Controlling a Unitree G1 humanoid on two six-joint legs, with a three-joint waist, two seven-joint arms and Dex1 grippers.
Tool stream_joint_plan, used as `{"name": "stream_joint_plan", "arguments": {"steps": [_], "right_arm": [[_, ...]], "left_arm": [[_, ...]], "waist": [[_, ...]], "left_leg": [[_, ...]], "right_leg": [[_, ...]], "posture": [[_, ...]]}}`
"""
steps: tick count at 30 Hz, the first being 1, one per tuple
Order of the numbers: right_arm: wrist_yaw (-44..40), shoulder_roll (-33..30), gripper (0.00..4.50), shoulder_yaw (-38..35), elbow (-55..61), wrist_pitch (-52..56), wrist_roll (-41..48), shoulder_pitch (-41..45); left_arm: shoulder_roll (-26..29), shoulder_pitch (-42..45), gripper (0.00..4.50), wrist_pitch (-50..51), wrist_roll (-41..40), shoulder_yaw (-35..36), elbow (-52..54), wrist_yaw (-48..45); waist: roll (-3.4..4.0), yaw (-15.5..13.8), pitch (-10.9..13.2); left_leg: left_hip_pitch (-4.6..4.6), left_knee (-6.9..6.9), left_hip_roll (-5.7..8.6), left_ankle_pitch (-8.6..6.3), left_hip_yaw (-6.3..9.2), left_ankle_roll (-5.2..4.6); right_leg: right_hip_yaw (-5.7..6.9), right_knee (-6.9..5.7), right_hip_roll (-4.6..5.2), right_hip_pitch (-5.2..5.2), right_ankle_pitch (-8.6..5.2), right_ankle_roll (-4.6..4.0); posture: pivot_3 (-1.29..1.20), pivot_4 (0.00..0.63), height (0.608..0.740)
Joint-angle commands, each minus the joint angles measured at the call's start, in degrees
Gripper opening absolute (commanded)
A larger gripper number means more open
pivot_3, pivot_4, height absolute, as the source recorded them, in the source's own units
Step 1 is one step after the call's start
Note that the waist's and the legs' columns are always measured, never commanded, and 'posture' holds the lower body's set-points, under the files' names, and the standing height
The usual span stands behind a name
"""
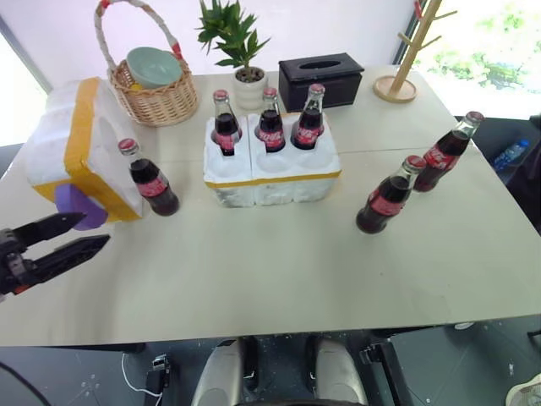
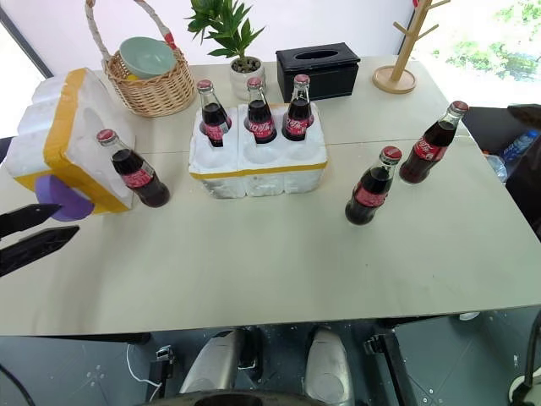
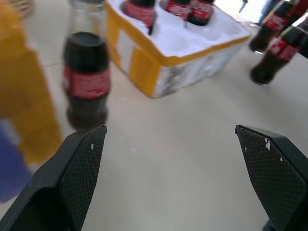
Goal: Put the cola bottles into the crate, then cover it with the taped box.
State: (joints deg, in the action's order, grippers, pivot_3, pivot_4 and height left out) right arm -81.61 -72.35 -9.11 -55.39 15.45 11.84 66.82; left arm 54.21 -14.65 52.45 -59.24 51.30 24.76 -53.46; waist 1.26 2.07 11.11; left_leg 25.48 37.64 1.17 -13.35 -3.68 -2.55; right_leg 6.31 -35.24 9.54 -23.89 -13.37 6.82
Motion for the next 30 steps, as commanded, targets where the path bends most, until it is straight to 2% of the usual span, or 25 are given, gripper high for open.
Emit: {"name": "stream_joint_plan", "arguments": {"steps": [1, 4, 8, 12, 17, 20, 30], "right_arm": [[-3.4, 2.6, 4.5, 4.0, 4.9, 6.8, -0.8, 10.4], [-4.6, 5.6, 4.5, 5.7, 10.1, 11.6, -0.1, 12.7], [-3.7, 7.8, 4.5, 5.1, 18.7, 16.5, 2.0, 10.0], [-4.9, 7.9, 4.5, 4.3, 24.8, 21.3, 4.8, 7.6], [-8.5, 6.7, 4.5, 5.0, 30.8, 24.0, 7.7, 4.6], [-8.5, 7.2, 4.5, 5.0, 31.9, 24.7, 8.7, 3.9], [-6.0, 8.8, 4.5, 3.6, 36.5, 26.4, 12.2, 1.0]], "left_arm": [[-5.0, 5.8, 4.47, -2.2, 2.9, -8.7, 6.5, 12.8], [-11.8, 9.9, 4.47, -2.2, 3.4, -14.4, 11.7, 23.9], [-18.7, 10.0, 4.47, -3.4, 8.9, -20.9, 18.0, 35.3], [-24.5, 10.3, 4.47, -4.8, 11.6, -23.2, 20.0, 43.2], [-27.2, 11.8, 4.47, -8.4, 17.4, -23.6, 19.2, 48.4], [-26.5, 14.5, 4.47, -9.6, 20.9, -26.9, 16.4, 48.2], [-29.7, 23.9, 4.47, -16.5, 33.1, -36.1, 2.3, 49.3]], "waist": [[0.09, 0.0, 0.0], [-0.24, -0.2, 0.0], [-0.39, -1.1, 0.1], [-0.42, -2.2, 0.1], [-0.43, -2.9, 0.1], [-0.47, -2.8, 0.1], [-0.5, -2.8, 0.1]], "left_leg": [[-0.01, -0.08, 0.0, 0.01, -0.07, 0.0], [-0.05, -0.23, 0.0, 0.06, -0.33, 0.03], [-0.01, -0.23, 0.01, 0.27, -0.63, 0.14], [-0.01, -0.15, 0.04, 0.24, -0.73, 0.05], [-0.01, 0.22, -0.03, -0.09, -0.66, -0.17], [-0.03, 0.43, -0.02, -0.13, -0.67, -0.24], [0.02, 0.45, -0.05, -0.05, -0.72, -0.14]], "right_leg": [[-0.05, -0.01, -0.02, -0.01, 0.01, -0.01], [-0.29, -0.15, -0.07, 0.06, 0.17, 0.24], [-0.34, -0.15, -0.05, 0.0, 0.31, 0.32], [-0.38, -0.07, -0.03, 0.04, 0.38, 0.43], [-0.37, -0.1, -0.1, 0.14, 0.47, 0.38], [-0.39, -0.05, -0.09, 0.25, 0.5, 0.31], [-0.41, -0.07, -0.13, 0.2, 0.64, 0.42]], "posture": [[0.0, 0.15, 0.736], [0.0, 0.15, 0.736], [0.0, 0.15, 0.736], [0.0, 0.15, 0.736], [0.0, 0.15, 0.736], [0.0, 0.15, 0.736], [0.0, 0.15, 0.736]]}}
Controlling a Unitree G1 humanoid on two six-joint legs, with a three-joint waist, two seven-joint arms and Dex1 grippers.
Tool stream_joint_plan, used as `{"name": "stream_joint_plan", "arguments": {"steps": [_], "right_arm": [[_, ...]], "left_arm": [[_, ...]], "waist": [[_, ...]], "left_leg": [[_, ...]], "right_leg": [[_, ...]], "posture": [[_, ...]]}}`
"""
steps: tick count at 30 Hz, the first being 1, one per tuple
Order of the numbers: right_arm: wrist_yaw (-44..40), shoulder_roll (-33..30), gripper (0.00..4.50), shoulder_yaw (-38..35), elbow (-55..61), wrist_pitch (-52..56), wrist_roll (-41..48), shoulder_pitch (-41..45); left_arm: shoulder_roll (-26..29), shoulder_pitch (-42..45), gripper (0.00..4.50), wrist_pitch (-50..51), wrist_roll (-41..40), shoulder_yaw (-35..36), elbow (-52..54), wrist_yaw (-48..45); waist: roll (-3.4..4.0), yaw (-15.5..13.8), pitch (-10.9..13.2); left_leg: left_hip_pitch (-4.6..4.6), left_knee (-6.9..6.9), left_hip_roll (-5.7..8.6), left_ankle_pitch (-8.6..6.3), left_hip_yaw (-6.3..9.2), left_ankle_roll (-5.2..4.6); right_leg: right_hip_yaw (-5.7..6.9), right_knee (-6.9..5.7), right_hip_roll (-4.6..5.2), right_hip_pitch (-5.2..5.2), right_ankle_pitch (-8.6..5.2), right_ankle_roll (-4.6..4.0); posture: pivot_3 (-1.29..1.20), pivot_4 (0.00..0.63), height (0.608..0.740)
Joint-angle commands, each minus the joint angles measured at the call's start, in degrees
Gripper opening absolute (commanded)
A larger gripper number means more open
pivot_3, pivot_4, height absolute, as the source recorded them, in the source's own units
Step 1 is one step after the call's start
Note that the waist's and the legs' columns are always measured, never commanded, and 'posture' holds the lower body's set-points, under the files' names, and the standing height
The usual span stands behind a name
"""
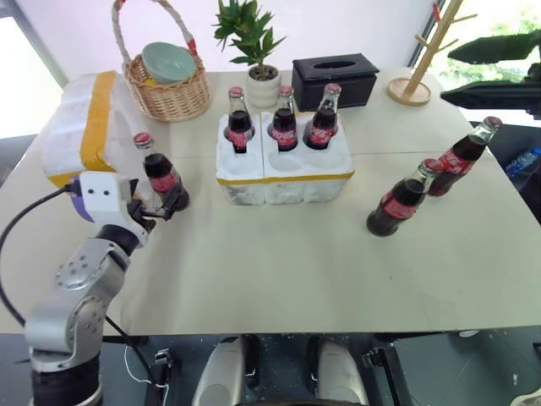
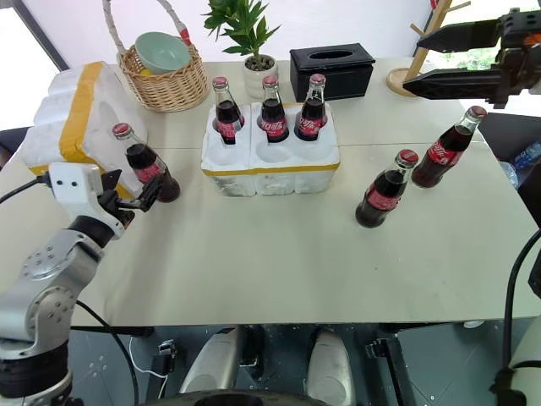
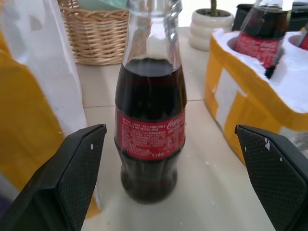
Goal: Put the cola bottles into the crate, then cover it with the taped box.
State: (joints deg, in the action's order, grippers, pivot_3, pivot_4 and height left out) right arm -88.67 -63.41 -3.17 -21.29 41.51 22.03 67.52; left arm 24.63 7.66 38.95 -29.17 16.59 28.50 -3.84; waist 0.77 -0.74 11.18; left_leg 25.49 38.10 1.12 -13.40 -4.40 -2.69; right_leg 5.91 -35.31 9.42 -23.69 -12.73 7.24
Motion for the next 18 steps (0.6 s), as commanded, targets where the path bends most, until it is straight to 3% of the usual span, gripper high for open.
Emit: {"name": "stream_joint_plan", "arguments": {"steps": [1, 18], "right_arm": [[1.5, 0.0, 4.5, -2.6, 2.6, 0.4, 2.3, 0.0], [2.9, -0.6, 4.5, -3.1, 6.7, 0.1, 4.3, -6.2]], "left_arm": [[-0.5, 2.3, 4.47, -3.6, 3.7, -2.3, -2.5, -0.6], [-1.3, 14.8, 4.47, -11.5, 11.6, -6.0, -23.7, -6.6]], "waist": [[0.0, 0.0, 0.0], [-0.04, 0.0, 0.0]], "left_leg": [[0.01, 0.0, 0.0, 0.0, -0.01, 0.0], [0.03, 0.02, 0.02, 0.0, -0.05, -0.05]], "right_leg": [[0.0, 0.0, 0.01, 0.0, 0.0, 0.01], [0.0, 0.06, 0.04, 0.01, 0.09, 0.14]], "posture": [[0.0, 0.15, 0.736], [0.0, 0.15, 0.736]]}}
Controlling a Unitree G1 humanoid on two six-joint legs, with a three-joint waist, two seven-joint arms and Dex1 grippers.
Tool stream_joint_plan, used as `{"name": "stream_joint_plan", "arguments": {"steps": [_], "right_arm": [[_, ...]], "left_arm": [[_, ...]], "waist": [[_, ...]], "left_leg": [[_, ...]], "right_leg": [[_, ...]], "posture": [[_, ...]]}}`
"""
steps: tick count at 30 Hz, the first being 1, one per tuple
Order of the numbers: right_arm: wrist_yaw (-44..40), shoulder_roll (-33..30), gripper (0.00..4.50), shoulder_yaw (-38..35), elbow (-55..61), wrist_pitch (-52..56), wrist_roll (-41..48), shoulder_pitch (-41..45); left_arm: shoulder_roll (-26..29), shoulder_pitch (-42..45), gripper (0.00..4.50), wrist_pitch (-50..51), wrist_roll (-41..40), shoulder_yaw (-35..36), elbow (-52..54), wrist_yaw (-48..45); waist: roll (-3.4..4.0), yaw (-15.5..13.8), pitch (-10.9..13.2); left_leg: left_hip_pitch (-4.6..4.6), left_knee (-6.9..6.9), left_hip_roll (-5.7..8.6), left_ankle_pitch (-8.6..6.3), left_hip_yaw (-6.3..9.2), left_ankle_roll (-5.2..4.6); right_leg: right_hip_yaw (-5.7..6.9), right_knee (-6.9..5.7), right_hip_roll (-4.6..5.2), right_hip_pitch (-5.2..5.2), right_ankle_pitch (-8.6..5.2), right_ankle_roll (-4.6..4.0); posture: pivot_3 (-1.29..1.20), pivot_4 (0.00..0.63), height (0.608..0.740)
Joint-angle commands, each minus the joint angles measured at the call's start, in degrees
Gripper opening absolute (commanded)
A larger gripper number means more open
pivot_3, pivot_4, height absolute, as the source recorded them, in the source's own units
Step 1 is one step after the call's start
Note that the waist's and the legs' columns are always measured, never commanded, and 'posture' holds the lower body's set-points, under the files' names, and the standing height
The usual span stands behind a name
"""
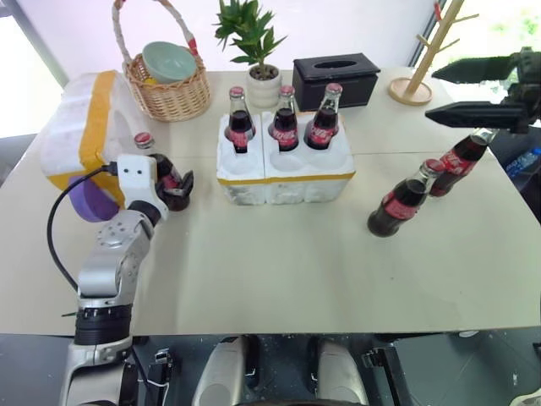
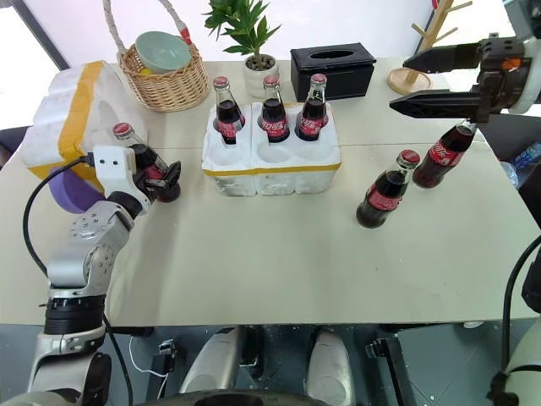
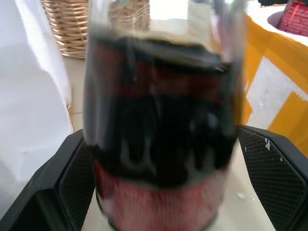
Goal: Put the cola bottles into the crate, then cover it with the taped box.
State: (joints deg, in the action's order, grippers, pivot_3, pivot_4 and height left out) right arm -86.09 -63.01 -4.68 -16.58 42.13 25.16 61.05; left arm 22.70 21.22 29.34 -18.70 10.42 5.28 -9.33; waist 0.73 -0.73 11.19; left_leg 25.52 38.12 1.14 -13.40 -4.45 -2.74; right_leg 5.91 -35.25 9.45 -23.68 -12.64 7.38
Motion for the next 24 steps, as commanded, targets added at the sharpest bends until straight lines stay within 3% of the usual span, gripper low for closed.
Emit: {"name": "stream_joint_plan", "arguments": {"steps": [1, 5, 11, 14, 16, 21, 24], "right_arm": [[0.8, -0.8, 4.5, -1.6, 1.9, -0.6, 1.1, 0.1], [2.2, -0.4, 4.5, -1.8, 1.0, -0.8, 0.8, -0.1], [3.2, -0.3, 4.5, -1.8, 0.2, -1.6, 0.7, -0.4], [3.2, -0.5, 4.5, -1.3, -0.6, -2.8, 0.1, -0.6], [3.5, -0.3, 4.5, -0.9, -1.3, -3.5, -0.4, -0.5], [4.7, 0.4, 4.5, -0.8, -2.0, -3.7, -0.8, -0.4], [6.1, 0.9, 4.5, -1.5, -1.3, -3.1, -0.5, -1.1]], "left_arm": [[0.6, 1.4, 4.24, -2.5, 1.2, 0.3, -0.7, -1.6], [1.5, 0.9, 2.78, -0.2, -1.0, 2.0, 1.9, -3.8], [7.7, 4.0, 2.85, 10.6, -15.2, 7.8, 9.4, -13.7], [15.4, 12.0, 2.85, 19.1, -27.8, 9.7, 11.1, -24.2], [17.6, 17.7, 2.85, 23.2, -33.0, 9.1, 10.0, -27.5], [17.7, 29.5, 2.85, 26.7, -32.9, 2.6, 3.0, -30.9], [15.2, 32.1, 2.85, 20.6, -25.3, -5.2, -1.7, -33.5]], "waist": [[0.0, 0.0, 0.0], [-0.03, 0.0, 0.0], [-0.35, 0.1, 0.2], [-0.59, -0.1, 0.4], [-0.65, -0.1, 0.4], [-0.64, 0.2, 0.4], [-0.64, 0.2, 0.4]], "left_leg": [[0.0, 0.0, 0.0, 0.01, -0.01, 0.01], [0.0, 0.0, 0.0, 0.01, 0.0, 0.04], [0.29, 0.02, -0.03, 0.08, 0.02, 0.17], [0.91, 0.21, -0.02, 0.25, 0.08, 0.15], [1.05, 0.27, 0.0, 0.32, 0.13, 0.13], [0.87, 0.26, 0.09, 0.29, 0.02, -0.06], [0.78, 0.23, 0.05, 0.38, -0.03, -0.02]], "right_leg": [[0.0, 0.0, 0.0, 0.0, 0.0, 0.0], [0.0, 0.0, 0.01, 0.0, 0.0, 0.0], [-0.01, -0.06, 0.0, -0.3, 0.01, 0.01], [0.02, -0.26, -0.03, -0.85, 0.05, -0.01], [0.08, -0.27, -0.05, -0.89, 0.12, 0.02], [0.01, 0.05, -0.05, -0.59, 0.27, 0.24], [0.0, -0.08, -0.11, -0.58, 0.27, 0.24]], "posture": [[0.0, 0.15, 0.736], [0.0, 0.15, 0.736], [0.0, 0.15, 0.736], [0.0, 0.15, 0.736], [0.0, 0.15, 0.736], [0.0, 0.15, 0.736], [0.0, 0.15, 0.736]]}}
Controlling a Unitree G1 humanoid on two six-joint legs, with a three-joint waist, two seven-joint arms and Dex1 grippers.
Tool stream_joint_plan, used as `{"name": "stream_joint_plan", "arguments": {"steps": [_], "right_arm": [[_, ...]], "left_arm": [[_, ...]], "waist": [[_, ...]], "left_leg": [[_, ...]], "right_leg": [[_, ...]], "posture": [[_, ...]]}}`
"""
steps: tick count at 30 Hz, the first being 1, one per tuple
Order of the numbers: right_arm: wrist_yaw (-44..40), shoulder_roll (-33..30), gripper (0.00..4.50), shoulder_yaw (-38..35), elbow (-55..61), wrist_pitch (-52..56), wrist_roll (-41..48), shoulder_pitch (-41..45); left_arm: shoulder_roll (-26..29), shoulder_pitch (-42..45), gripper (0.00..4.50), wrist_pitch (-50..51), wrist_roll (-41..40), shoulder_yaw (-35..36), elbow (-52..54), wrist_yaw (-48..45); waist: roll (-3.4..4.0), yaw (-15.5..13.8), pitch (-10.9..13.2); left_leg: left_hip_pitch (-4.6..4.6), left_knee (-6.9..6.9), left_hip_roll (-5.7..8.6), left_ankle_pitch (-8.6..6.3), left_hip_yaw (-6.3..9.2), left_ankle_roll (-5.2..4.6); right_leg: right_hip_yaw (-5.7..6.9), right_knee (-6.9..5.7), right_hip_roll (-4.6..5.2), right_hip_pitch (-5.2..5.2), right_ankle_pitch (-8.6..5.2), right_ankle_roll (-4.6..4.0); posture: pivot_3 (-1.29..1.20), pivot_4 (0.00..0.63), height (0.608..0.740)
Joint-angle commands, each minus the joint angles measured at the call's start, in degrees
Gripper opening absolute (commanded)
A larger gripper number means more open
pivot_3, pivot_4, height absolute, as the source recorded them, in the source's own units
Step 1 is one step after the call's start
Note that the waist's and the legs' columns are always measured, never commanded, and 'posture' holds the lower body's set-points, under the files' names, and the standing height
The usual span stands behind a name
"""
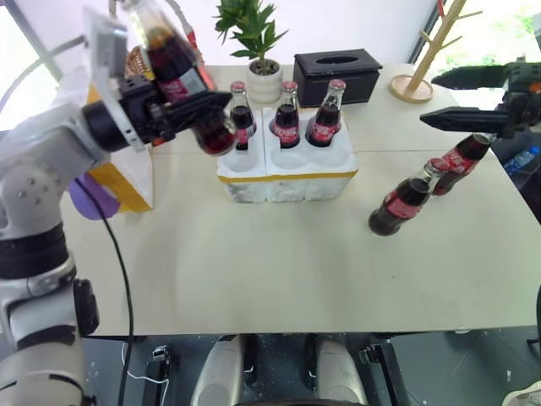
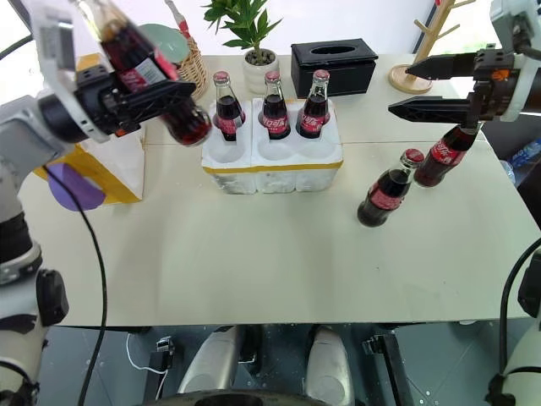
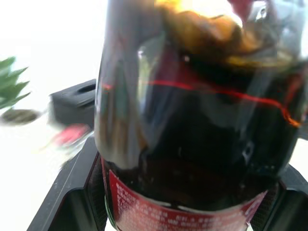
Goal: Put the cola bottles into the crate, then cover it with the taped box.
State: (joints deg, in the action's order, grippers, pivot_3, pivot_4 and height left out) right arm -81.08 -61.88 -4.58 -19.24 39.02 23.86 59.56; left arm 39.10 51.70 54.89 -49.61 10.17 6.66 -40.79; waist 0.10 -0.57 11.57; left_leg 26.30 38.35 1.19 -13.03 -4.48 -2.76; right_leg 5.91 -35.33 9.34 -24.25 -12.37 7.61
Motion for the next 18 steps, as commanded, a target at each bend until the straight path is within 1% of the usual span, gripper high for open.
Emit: {"name": "stream_joint_plan", "arguments": {"steps": [1, 4, 8, 13, 18], "right_arm": [[1.5, -0.2, 4.5, -1.9, 1.9, 0.3, 1.0, 0.0], [2.4, -0.5, 4.5, -2.8, 3.4, 1.3, 1.7, -1.1], [3.5, -1.4, 4.5, -4.1, 5.1, 2.7, 2.5, -3.0], [4.8, -1.9, 4.5, -5.5, 7.3, 3.3, 3.6, -6.2], [5.7, -1.6, 4.5, -5.7, 7.5, 3.4, 4.0, -6.5]], "left_arm": [[-2.3, 2.0, 2.85, -7.5, 8.8, -7.5, -5.3, -2.5], [-4.8, 2.8, 2.85, -13.0, 15.7, -11.8, -12.1, -2.9], [-6.9, 4.6, 2.85, -19.2, 20.7, -12.5, -18.7, -3.3], [-8.2, 6.3, 2.85, -20.7, 22.9, -11.4, -21.6, -4.1], [-9.2, 6.2, 2.85, -19.4, 23.3, -11.3, -21.7, -5.5]], "waist": [[0.0, 0.0, 0.0], [-0.01, 0.0, 0.0], [-0.02, -0.1, 0.0], [-0.04, -0.1, 0.0], [-0.04, -0.1, 0.0]], "left_leg": [[0.0, 0.0, 0.0, 0.03, -0.04, 0.03], [0.05, 0.0, -0.03, 0.05, -0.1, 0.05], [0.11, -0.01, -0.13, 0.08, -0.07, 0.09], [0.15, -0.01, -0.14, 0.08, -0.03, 0.09], [0.14, -0.01, -0.17, 0.08, -0.01, 0.09]], "right_leg": [[0.0, -0.01, -0.05, 0.0, 0.0, 0.0], [-0.06, 0.06, -0.23, -0.03, 0.05, -0.08], [-0.1, 0.09, -0.33, -0.12, 0.06, -0.11], [-0.11, 0.12, -0.33, -0.13, 0.07, -0.12], [-0.11, 0.11, -0.32, -0.13, 0.07, -0.12]], "posture": [[0.0, 0.15, 0.736], [0.0, 0.15, 0.736], [0.0, 0.15, 0.736], [0.0, 0.15, 0.736], [0.0, 0.15, 0.736]]}}
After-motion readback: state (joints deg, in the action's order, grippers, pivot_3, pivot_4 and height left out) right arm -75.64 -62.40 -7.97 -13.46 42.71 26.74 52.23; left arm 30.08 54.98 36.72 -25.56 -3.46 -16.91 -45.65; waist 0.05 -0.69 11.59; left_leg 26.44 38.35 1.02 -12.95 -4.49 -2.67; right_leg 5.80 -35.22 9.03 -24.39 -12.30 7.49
